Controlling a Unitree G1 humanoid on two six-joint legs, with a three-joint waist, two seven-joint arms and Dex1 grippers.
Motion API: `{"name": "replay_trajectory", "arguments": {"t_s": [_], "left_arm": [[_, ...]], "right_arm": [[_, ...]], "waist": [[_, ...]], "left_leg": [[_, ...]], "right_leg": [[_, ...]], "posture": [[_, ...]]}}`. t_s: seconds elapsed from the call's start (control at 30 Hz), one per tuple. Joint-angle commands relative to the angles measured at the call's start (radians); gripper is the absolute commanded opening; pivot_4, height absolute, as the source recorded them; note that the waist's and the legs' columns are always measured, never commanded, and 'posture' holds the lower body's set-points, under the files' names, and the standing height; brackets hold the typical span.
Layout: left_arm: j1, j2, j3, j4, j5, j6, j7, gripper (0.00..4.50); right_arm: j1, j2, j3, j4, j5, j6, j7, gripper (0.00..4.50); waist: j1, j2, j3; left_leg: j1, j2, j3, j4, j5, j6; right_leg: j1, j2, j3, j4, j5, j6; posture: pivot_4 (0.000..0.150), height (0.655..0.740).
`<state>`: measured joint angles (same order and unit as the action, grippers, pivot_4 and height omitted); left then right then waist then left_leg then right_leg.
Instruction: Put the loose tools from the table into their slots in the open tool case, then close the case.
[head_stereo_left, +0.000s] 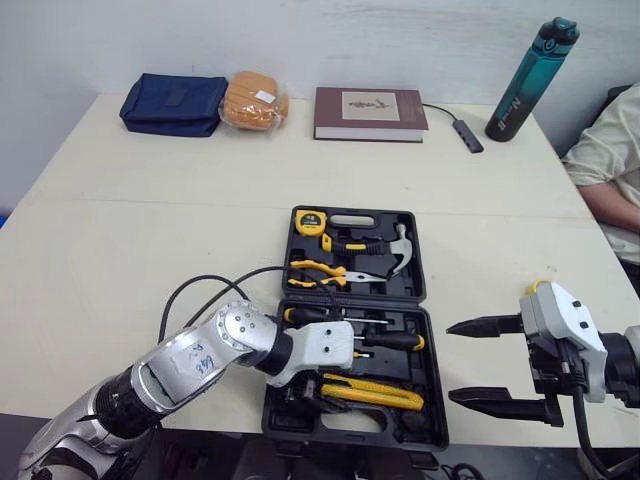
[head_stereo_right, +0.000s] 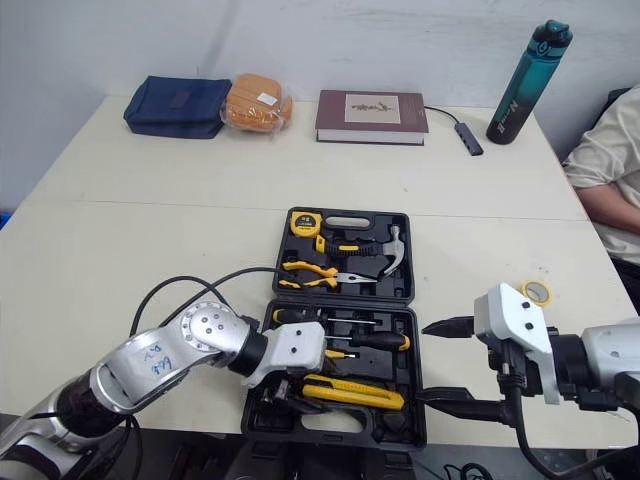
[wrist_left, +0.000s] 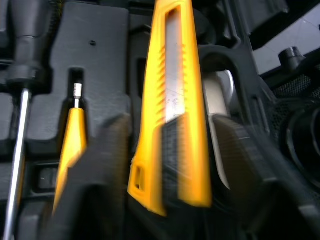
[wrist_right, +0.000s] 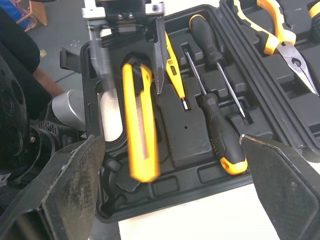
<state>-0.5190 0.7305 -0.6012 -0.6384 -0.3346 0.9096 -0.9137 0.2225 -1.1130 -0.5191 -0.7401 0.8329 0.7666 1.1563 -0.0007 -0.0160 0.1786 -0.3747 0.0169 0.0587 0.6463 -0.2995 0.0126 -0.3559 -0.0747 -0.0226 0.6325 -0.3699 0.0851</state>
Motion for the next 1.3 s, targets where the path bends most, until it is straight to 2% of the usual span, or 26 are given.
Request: {"name": "replay_trajectory", "arguments": {"t_s": [0.03,0.13,0.27,0.3,0.37,0.57,0.87,1.13,1.3], "left_arm": [[0.010,0.069,0.056,-0.035,0.002,-0.051,-0.050,4.14],[0.029,0.070,0.100,-0.031,-0.015,-0.144,-0.079,4.14],[0.069,-0.046,0.145,0.018,-0.057,-0.230,-0.062,4.14],[0.076,-0.074,0.145,0.030,-0.061,-0.241,-0.059,3.59],[0.082,-0.111,0.129,0.056,-0.052,-0.264,-0.063,2.87],[0.076,-0.126,0.060,0.128,0.021,-0.298,-0.082,0.05],[0.066,-0.104,-0.019,0.188,0.135,-0.307,-0.101,0.05],[0.083,0.046,-0.069,0.180,0.233,-0.416,-0.208,0.05],[0.082,0.017,-0.060,0.191,0.235,-0.404,-0.193,0.05]], "right_arm": [[0.000,-0.014,-0.023,-0.001,0.004,0.001,0.010,4.50],[0.008,-0.013,-0.026,0.001,-0.004,-0.005,0.018,4.50],[0.013,-0.009,-0.025,-0.004,-0.008,-0.006,0.019,4.50],[0.013,-0.008,-0.024,-0.005,-0.007,-0.005,0.018,4.50],[0.011,-0.007,-0.021,-0.006,-0.006,-0.005,0.015,4.50],[0.011,-0.004,-0.019,-0.015,-0.002,-0.001,0.004,4.50],[0.026,-0.001,-0.037,-0.026,0.006,0.003,-0.005,4.50],[0.014,-0.003,-0.032,-0.021,0.017,0.007,-0.016,4.50],[0.006,-0.002,-0.025,-0.019,0.021,0.008,-0.024,4.50]], "waist": [[-0.001,0.000,0.000],[0.001,0.000,0.000],[0.005,0.000,0.000],[0.005,0.000,0.000],[0.005,0.000,0.000],[-0.001,0.000,0.000],[0.001,0.000,0.000],[-0.003,0.001,-0.002],[0.000,0.003,-0.003]], "left_leg": [[0.000,0.000,0.000,0.000,0.000,0.000],[0.000,0.000,0.000,0.000,0.000,0.000],[0.000,0.000,0.000,0.001,-0.001,0.001],[-0.001,0.000,0.000,0.001,-0.001,0.001],[-0.001,0.000,0.000,0.001,-0.001,0.001],[0.000,0.000,0.000,0.001,-0.001,0.001],[0.001,0.000,0.000,0.001,-0.001,0.001],[0.003,0.000,0.000,0.000,-0.001,0.001],[0.005,0.000,-0.001,-0.001,-0.001,0.002]], "right_leg": [[0.000,0.000,0.000,0.000,0.000,0.000],[0.000,0.000,0.000,0.000,0.000,0.000],[0.001,-0.001,0.000,-0.001,0.000,0.000],[0.001,-0.001,0.000,-0.001,0.000,0.000],[0.001,0.000,0.000,-0.001,0.000,0.001],[0.001,0.001,0.001,0.000,0.000,0.001],[0.001,0.000,0.001,0.001,0.000,0.001],[0.002,0.001,0.003,0.001,0.000,0.001],[0.006,0.000,0.002,-0.003,0.000,0.001]], "posture": [[0.150,0.7400],[0.150,0.7400],[0.150,0.7400],[0.150,0.7400],[0.150,0.7400],[0.150,0.7400],[0.150,0.7400],[0.150,0.7400],[0.150,0.7400]]}}
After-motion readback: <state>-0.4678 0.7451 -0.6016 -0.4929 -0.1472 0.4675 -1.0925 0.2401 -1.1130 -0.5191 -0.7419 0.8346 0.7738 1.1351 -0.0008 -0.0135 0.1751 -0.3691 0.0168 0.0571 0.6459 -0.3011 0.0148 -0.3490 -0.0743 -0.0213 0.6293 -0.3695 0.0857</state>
